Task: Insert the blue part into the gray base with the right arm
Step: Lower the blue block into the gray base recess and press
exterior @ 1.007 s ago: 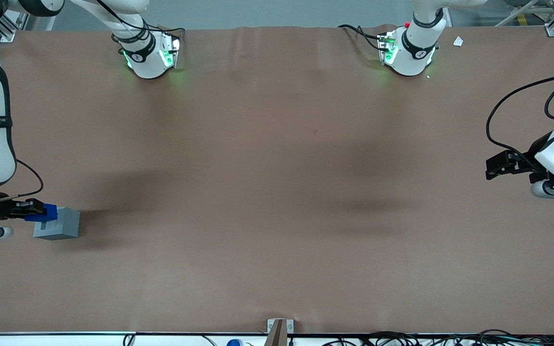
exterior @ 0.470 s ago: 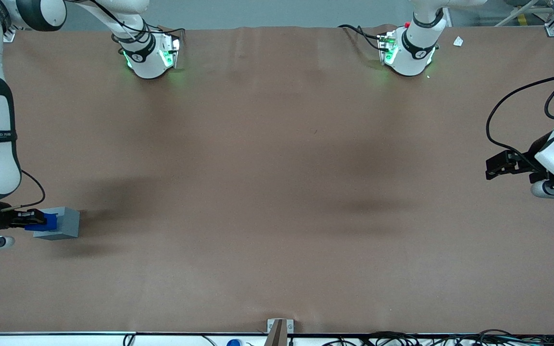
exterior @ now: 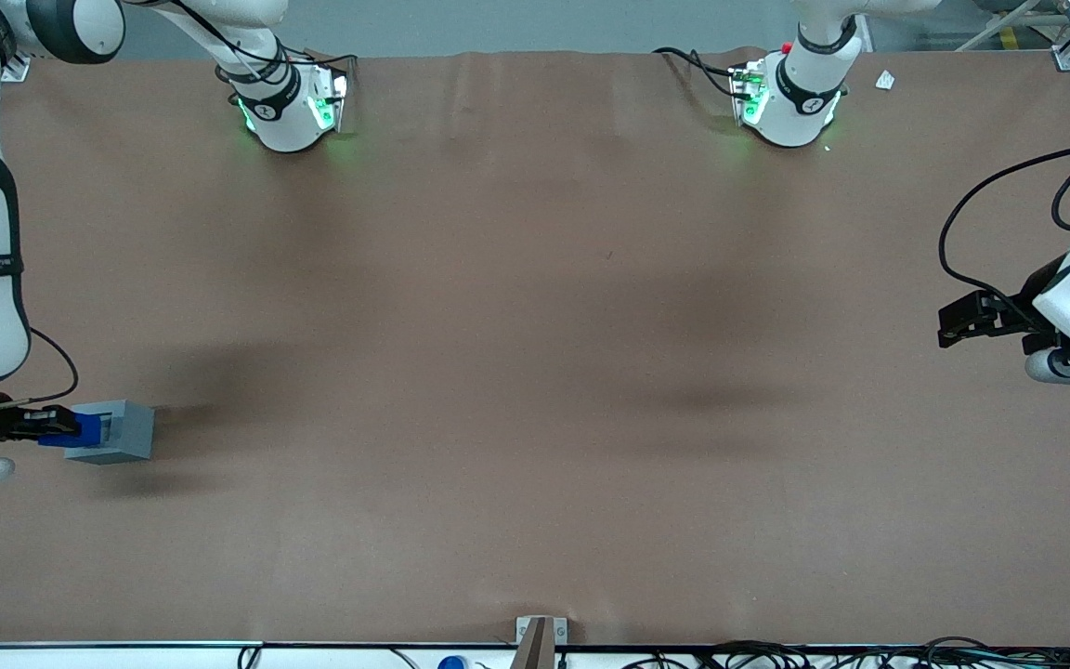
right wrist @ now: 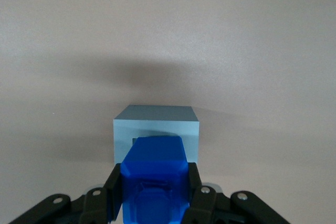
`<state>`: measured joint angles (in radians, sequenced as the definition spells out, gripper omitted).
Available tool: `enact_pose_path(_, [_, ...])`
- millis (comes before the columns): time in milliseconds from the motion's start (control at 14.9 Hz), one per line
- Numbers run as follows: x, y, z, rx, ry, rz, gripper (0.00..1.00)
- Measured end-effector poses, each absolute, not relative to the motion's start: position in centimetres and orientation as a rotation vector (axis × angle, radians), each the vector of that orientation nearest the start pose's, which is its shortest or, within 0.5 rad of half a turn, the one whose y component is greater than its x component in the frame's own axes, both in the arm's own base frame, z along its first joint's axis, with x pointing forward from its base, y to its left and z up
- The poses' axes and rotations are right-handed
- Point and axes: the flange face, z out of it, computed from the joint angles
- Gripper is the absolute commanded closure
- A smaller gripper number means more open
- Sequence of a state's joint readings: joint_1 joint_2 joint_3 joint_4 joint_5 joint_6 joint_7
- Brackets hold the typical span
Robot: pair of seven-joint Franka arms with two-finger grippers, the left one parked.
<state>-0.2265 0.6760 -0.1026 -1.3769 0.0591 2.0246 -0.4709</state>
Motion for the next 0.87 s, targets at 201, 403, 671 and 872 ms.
enact_pose_path(201, [69.3, -21.6, 31.5, -3.115, -0.147, 0.03, 1.0])
enact_pose_path(403, [69.1, -22.0, 31.5, -3.109, -0.116, 0.034, 1.0])
enact_pose_path(671, [68.4, -23.4, 30.8, -3.103, -0.082, 0.059, 1.0])
enact_pose_path(872, [68.3, -23.4, 30.7, -3.102, -0.082, 0.062, 1.0])
